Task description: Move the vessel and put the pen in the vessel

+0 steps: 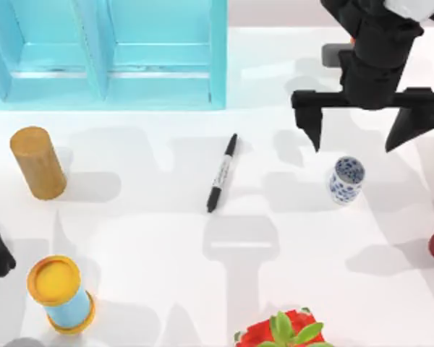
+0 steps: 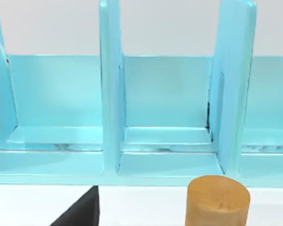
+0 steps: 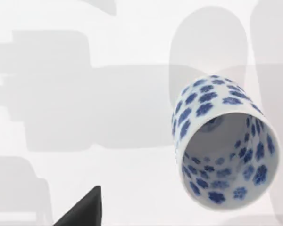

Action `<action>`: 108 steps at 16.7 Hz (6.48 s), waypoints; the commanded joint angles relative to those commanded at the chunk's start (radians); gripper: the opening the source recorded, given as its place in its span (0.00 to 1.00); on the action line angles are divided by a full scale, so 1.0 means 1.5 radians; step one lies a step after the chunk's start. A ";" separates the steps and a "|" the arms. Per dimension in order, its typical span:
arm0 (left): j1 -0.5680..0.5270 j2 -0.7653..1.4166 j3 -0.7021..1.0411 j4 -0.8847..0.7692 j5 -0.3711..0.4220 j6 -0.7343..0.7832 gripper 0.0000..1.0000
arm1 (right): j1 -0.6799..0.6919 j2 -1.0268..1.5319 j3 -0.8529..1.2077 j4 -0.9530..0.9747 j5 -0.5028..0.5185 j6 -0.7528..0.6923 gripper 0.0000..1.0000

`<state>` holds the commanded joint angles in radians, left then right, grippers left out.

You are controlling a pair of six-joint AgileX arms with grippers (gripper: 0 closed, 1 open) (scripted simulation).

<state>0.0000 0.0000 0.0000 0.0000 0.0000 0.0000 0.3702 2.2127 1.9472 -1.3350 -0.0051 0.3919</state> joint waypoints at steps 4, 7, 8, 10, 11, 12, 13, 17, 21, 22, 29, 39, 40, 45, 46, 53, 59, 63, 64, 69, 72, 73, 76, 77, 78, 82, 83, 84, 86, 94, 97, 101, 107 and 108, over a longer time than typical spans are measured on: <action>0.000 0.000 0.000 0.000 0.000 0.000 1.00 | -0.001 0.022 0.202 -0.164 -0.002 -0.001 1.00; 0.000 0.000 0.000 0.000 0.000 0.000 1.00 | -0.003 0.029 0.306 -0.259 -0.001 -0.003 1.00; 0.000 0.000 0.000 0.000 0.000 0.000 1.00 | -0.003 0.030 0.327 -0.279 0.000 -0.003 1.00; 0.000 0.000 0.000 0.000 0.000 0.000 1.00 | -0.004 0.030 0.346 -0.298 0.000 -0.004 1.00; 0.000 0.000 0.000 0.000 0.000 0.000 1.00 | -0.004 0.029 0.347 -0.299 0.000 -0.004 1.00; 0.000 0.000 0.000 0.000 0.000 0.000 1.00 | -0.004 0.029 0.347 -0.299 0.000 -0.004 1.00; 0.000 0.000 0.000 0.000 0.000 0.000 1.00 | -0.004 0.029 0.347 -0.299 0.000 -0.004 1.00; 0.000 0.000 0.000 0.000 0.000 0.000 1.00 | 0.012 0.044 0.343 -0.272 -0.005 0.022 1.00; 0.000 0.000 0.000 0.000 0.000 0.000 1.00 | 0.067 0.111 0.331 -0.168 -0.027 0.147 1.00; 0.000 0.000 0.000 0.000 0.000 0.000 1.00 | 0.084 0.130 0.327 -0.134 -0.034 0.190 1.00; 0.000 0.000 0.000 0.000 0.000 0.000 1.00 | 0.155 0.211 0.306 0.005 -0.062 0.340 1.00; 0.000 0.000 0.000 0.000 0.000 0.000 1.00 | 0.162 0.247 0.233 0.116 -0.060 0.347 1.00; 0.000 0.000 0.000 0.000 0.000 0.000 1.00 | 0.164 0.256 0.217 0.140 -0.060 0.349 1.00; 0.000 0.000 0.000 0.000 0.000 0.000 1.00 | 0.169 0.279 0.175 0.207 -0.059 0.355 1.00; 0.000 0.000 0.000 0.000 0.000 0.000 1.00 | 0.169 0.279 0.175 0.207 -0.059 0.355 1.00; 0.000 0.000 0.000 0.000 0.000 0.000 1.00 | 0.169 0.279 0.175 0.207 -0.059 0.355 0.62; 0.000 0.000 0.000 0.000 0.000 0.000 1.00 | 0.169 0.279 0.175 0.207 -0.059 0.355 0.17; 0.000 0.000 0.000 0.000 0.000 0.000 1.00 | 0.169 0.279 0.175 0.207 -0.059 0.355 0.00; 0.000 0.000 0.000 0.000 0.000 0.000 1.00 | 0.169 0.279 0.175 0.207 -0.059 0.355 0.00; 0.000 0.000 0.000 0.000 0.000 0.000 1.00 | 0.169 0.279 0.175 0.207 -0.059 0.355 0.00; 0.000 0.000 0.000 0.000 0.000 0.000 1.00 | 0.168 0.214 0.147 0.164 -0.030 0.335 0.00; 0.000 0.000 0.000 0.000 0.000 0.000 1.00 | 0.175 0.198 0.133 0.161 -0.030 0.339 0.00; 0.000 0.000 0.000 0.000 0.000 0.000 1.00 | 0.202 0.113 0.070 0.145 -0.029 0.365 0.00; 0.000 0.000 0.000 0.000 0.000 0.000 1.00 | 0.212 0.077 0.045 0.139 -0.028 0.376 0.00; 0.000 0.000 0.000 0.000 0.000 0.000 1.00 | 0.222 0.040 0.020 0.132 -0.026 0.387 0.00; 0.000 0.000 0.000 0.000 0.000 0.000 1.00 | 0.254 -0.049 -0.053 0.110 -0.022 0.420 0.00; 0.000 0.000 0.000 0.000 0.000 0.000 1.00 | 0.256 -0.054 -0.058 0.109 -0.022 0.423 0.00; 0.000 0.000 0.000 0.000 0.000 0.000 1.00 | 0.256 -0.054 -0.058 0.109 -0.022 0.423 0.00; 0.000 0.000 0.000 0.000 0.000 0.000 1.00 | 0.253 -0.052 -0.056 0.110 -0.023 0.422 0.00; 0.000 0.000 0.000 0.000 0.000 0.000 1.00 | 0.263 -0.096 -0.190 0.295 0.076 0.319 0.00; 0.000 0.000 0.000 0.000 0.000 0.000 1.00 | 0.269 -0.136 -0.299 0.457 0.159 0.237 0.00; 0.000 0.000 0.000 0.000 0.000 0.000 1.00 | 0.277 -0.205 -0.467 0.716 0.287 0.112 0.00; 0.000 0.000 0.000 0.000 0.000 0.000 1.00 | 0.294 -0.334 -0.724 1.128 0.475 -0.078 0.00; 0.000 0.000 0.000 0.000 0.000 0.000 1.00 | 0.297 -0.356 -0.763 1.193 0.503 -0.108 0.00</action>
<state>0.0000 0.0000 0.0000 0.0000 0.0000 0.0000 0.8160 1.6786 0.8024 0.4540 0.7493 0.2305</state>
